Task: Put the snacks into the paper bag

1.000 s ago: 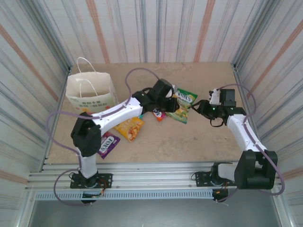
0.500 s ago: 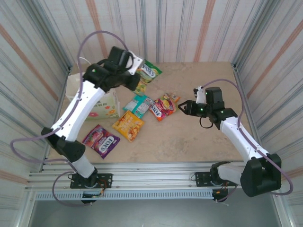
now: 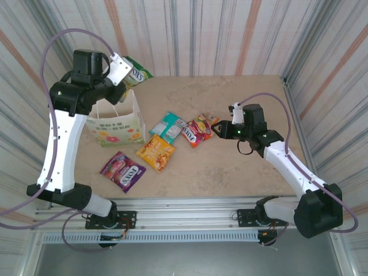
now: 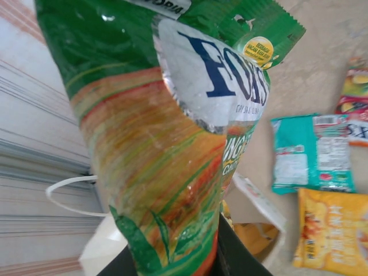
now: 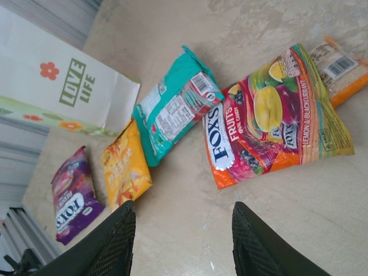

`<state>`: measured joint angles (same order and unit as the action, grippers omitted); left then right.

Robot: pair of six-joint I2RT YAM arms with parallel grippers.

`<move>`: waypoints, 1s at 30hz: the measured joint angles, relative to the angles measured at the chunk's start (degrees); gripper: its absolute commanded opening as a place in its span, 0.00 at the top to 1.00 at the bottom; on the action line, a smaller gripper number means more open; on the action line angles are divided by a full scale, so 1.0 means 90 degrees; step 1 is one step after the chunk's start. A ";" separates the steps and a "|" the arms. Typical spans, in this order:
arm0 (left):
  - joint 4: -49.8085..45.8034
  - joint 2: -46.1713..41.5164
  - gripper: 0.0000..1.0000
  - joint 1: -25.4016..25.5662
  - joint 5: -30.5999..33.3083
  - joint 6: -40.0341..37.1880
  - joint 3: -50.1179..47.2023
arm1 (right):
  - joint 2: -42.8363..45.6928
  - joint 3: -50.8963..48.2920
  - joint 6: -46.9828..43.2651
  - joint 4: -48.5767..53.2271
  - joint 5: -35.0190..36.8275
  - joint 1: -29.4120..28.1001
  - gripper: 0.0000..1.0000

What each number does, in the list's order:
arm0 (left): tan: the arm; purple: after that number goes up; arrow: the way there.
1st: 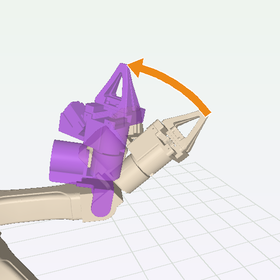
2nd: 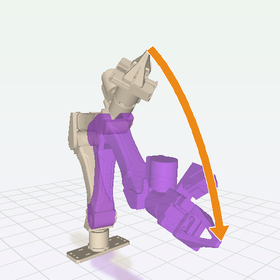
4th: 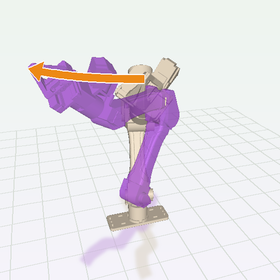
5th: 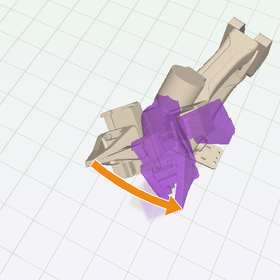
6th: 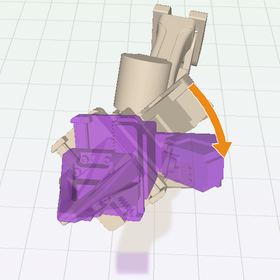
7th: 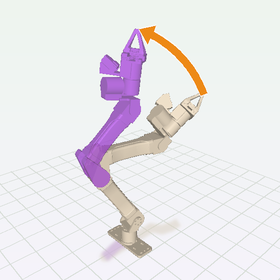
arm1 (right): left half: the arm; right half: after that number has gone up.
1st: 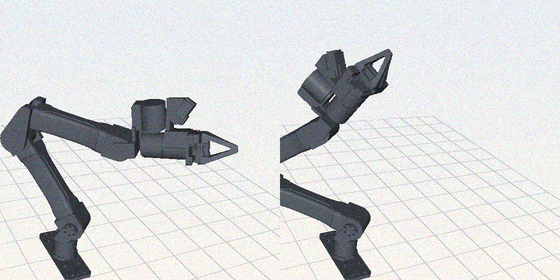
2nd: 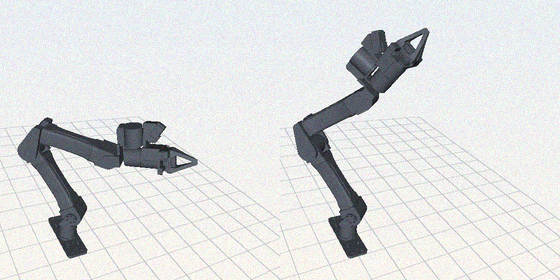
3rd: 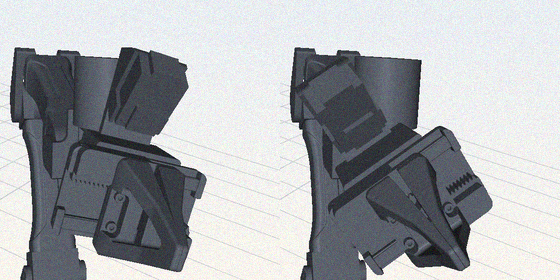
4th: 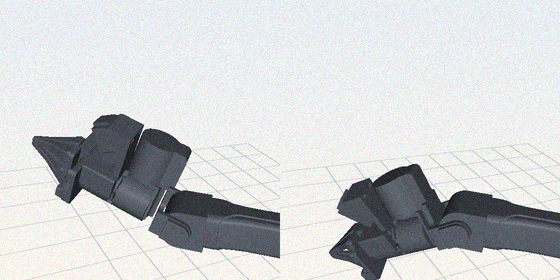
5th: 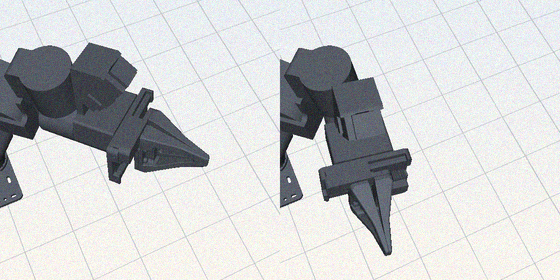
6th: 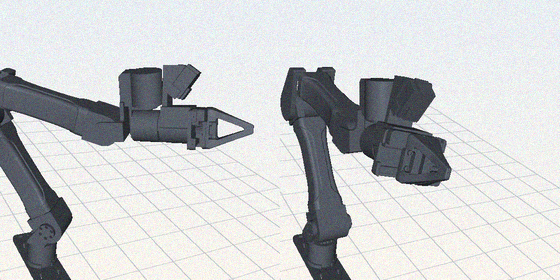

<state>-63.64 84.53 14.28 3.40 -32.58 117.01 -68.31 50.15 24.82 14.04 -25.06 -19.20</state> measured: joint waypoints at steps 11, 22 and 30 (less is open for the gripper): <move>0.0017 0.0022 1.00 -0.0554 0.0974 -0.1559 -0.0306 | -0.0007 0.0000 -0.0027 -0.0051 0.0146 -0.0121 0.53; -0.0197 0.0226 0.92 -0.0678 0.1763 -0.2409 -0.1076 | -0.0007 0.0000 -0.0153 -0.0061 0.0170 -0.0121 0.53; -0.0294 0.0481 0.42 -0.0663 0.1872 -0.2161 -0.0729 | -0.0017 0.0000 -0.0158 -0.0061 0.0170 -0.0121 0.52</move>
<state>-66.28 88.86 8.32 20.25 -52.03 110.45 -68.47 50.15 23.40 13.50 -23.53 -20.29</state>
